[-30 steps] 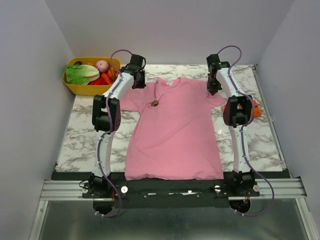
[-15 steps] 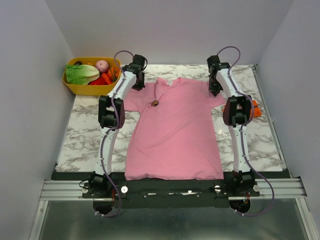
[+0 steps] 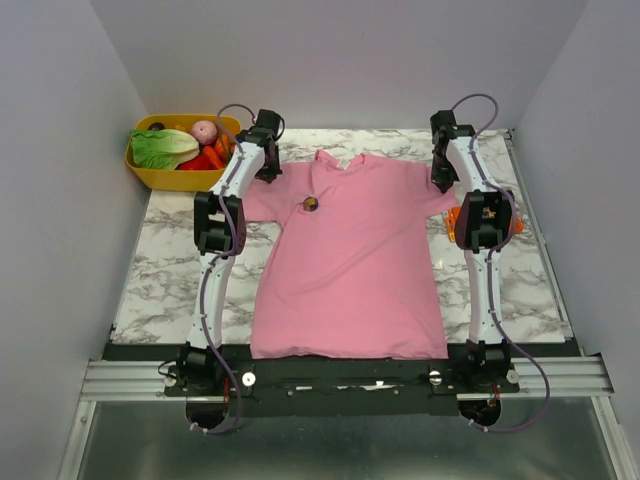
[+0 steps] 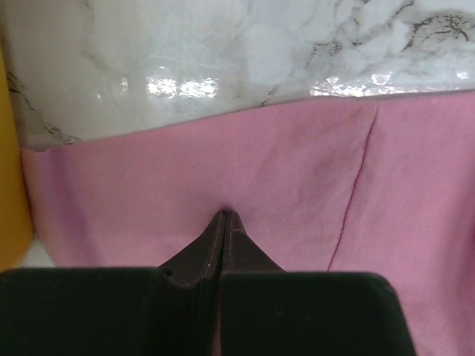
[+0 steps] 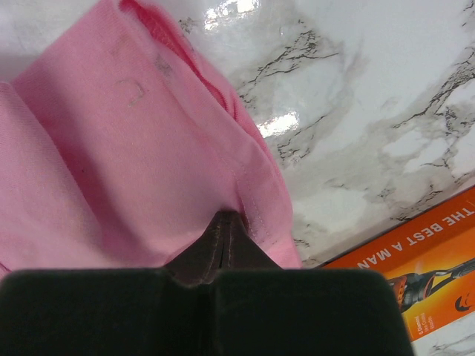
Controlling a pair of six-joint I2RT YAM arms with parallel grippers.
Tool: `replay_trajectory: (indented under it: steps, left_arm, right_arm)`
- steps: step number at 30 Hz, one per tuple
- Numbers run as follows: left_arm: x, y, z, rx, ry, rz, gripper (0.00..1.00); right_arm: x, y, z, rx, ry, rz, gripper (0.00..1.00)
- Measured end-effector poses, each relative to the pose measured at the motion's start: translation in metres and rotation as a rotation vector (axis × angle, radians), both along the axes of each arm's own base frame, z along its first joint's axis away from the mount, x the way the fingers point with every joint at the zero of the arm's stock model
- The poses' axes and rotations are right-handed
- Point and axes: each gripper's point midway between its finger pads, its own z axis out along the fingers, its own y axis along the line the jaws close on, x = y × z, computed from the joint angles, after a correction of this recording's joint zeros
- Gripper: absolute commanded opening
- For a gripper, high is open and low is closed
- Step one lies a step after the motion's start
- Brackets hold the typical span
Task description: Pin the brooch onto the clothing
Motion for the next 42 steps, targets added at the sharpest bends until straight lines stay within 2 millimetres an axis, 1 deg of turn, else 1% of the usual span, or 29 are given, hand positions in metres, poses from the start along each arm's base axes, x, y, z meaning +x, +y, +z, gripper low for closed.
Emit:
replay_trajectory:
  steps: [2,5,10,18,21,22,25,27,28,29,31,34,36,37,38,39,40,41,42]
  left_arm:
    - [0.001,0.006,0.0,-0.004,-0.001,0.018,0.0]
    - [0.001,0.016,0.0,-0.008,0.001,0.048,0.0]
    - [0.0,0.041,0.0,0.004,0.007,0.103,0.0]
    - [0.0,0.041,0.0,-0.002,-0.004,0.107,0.0]
    - [0.0,0.04,0.001,-0.011,-0.01,0.099,0.06]
    - [0.0,0.039,0.002,-0.019,-0.013,0.093,0.12]
    - [-0.002,0.032,0.003,-0.055,-0.022,0.072,0.21]
    - [-0.006,0.027,0.005,-0.082,-0.03,0.059,0.22]
    - [-0.008,0.023,0.006,-0.099,-0.029,0.048,0.26]
    - [-0.01,0.02,0.009,-0.105,-0.037,0.041,0.26]
    - [-0.011,0.013,0.018,-0.122,-0.065,0.021,0.29]
    - [-0.015,-0.004,0.047,-0.148,-0.135,-0.027,0.3]
    - [-0.016,-0.018,0.077,-0.171,-0.207,-0.061,0.29]
    - [-0.019,-0.026,0.094,-0.183,-0.246,-0.081,0.28]
    - [-0.022,-0.031,0.108,-0.191,-0.277,-0.093,0.27]
    - [-0.026,-0.038,0.13,-0.204,-0.325,-0.111,0.26]
    - [-0.03,-0.043,0.144,-0.213,-0.353,-0.124,0.23]
    - [-0.037,-0.048,0.158,-0.223,-0.383,-0.138,0.21]
    - [-0.044,-0.052,0.169,-0.231,-0.408,-0.15,0.2]
  right_arm:
    - [0.0,0.0,0.0,-0.001,0.0,0.0,0.0]
    - [0.0,0.0,0.0,-0.001,0.0,0.001,0.0]
    - [0.0,0.0,-0.001,-0.001,-0.001,0.001,0.0]
    - [0.0,0.0,0.0,-0.001,-0.007,0.001,0.01]
    - [0.0,0.0,0.0,0.001,-0.01,0.001,0.01]
    - [0.0,0.0,0.001,0.002,-0.013,0.002,0.01]
    - [-0.001,0.001,0.003,0.018,-0.02,0.002,0.0]
    - [-0.003,0.002,0.008,0.031,-0.031,0.004,0.0]
    - [-0.003,0.003,0.013,0.037,-0.042,0.005,0.0]
    - [-0.004,0.004,0.02,0.047,-0.057,0.008,0.0]
    - [-0.002,0.007,0.042,0.064,-0.111,0.015,0.0]
    - [0.0,0.012,0.087,0.092,-0.218,0.028,0.0]
    - [-0.001,0.018,0.121,0.109,-0.297,0.042,0.0]
    - [-0.001,0.022,0.137,0.114,-0.335,0.052,0.0]
    - [-0.003,0.025,0.151,0.116,-0.367,0.058,0.0]
    - [-0.007,0.037,0.162,0.123,-0.389,0.083,0.0]
    - [-0.011,0.046,0.168,0.127,-0.401,0.1,0.0]
    - [-0.018,0.059,0.17,0.135,-0.409,0.124,0.0]
    - [-0.029,0.072,0.168,0.144,-0.395,0.149,0.0]
